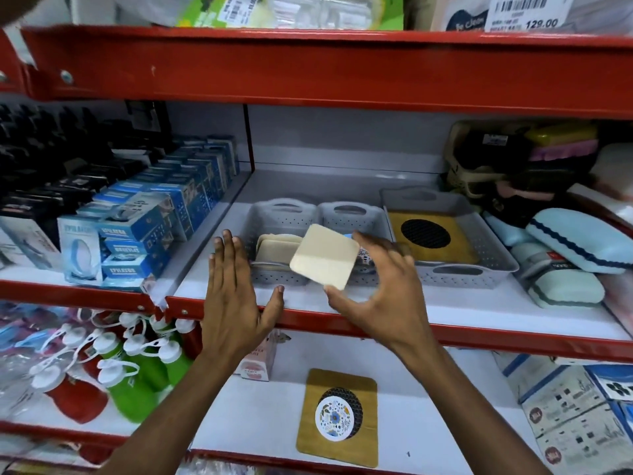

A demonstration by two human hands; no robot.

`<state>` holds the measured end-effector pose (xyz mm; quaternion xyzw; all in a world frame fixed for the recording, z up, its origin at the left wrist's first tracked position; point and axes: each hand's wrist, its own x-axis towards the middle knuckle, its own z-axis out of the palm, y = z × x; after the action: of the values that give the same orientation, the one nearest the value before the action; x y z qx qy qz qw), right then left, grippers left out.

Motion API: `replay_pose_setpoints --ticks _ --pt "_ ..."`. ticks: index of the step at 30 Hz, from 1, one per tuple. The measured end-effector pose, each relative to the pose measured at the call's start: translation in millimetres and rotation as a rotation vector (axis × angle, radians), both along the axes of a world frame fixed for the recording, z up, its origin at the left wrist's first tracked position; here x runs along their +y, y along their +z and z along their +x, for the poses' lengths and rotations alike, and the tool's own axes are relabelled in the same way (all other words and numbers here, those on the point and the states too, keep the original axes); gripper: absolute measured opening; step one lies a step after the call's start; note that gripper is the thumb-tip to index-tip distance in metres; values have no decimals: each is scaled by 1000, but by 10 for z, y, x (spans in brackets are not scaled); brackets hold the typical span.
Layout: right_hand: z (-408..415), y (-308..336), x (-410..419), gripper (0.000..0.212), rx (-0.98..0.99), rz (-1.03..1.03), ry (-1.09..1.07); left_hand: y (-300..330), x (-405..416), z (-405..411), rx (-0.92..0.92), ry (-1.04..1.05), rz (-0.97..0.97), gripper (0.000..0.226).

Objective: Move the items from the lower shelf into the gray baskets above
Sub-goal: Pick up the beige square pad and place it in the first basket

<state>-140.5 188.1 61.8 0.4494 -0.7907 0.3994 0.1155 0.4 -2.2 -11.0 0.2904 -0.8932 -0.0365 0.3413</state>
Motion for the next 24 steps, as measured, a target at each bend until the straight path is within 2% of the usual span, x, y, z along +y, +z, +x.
replay_pose_setpoints --ticks 7,14,18,24 --pt "-305 278 -787 84 -130 274 85 19 2 10 -4 -7 5 95" --pt "-421 287 -1141 85 -101 482 187 36 -19 12 -10 -16 6 97" --pt "-467 292 -1209 77 -99 572 212 33 -32 -5 -8 -15 17 97" --pt "-517 236 -1268 84 -92 611 267 37 -9 1 18 -20 19 95"
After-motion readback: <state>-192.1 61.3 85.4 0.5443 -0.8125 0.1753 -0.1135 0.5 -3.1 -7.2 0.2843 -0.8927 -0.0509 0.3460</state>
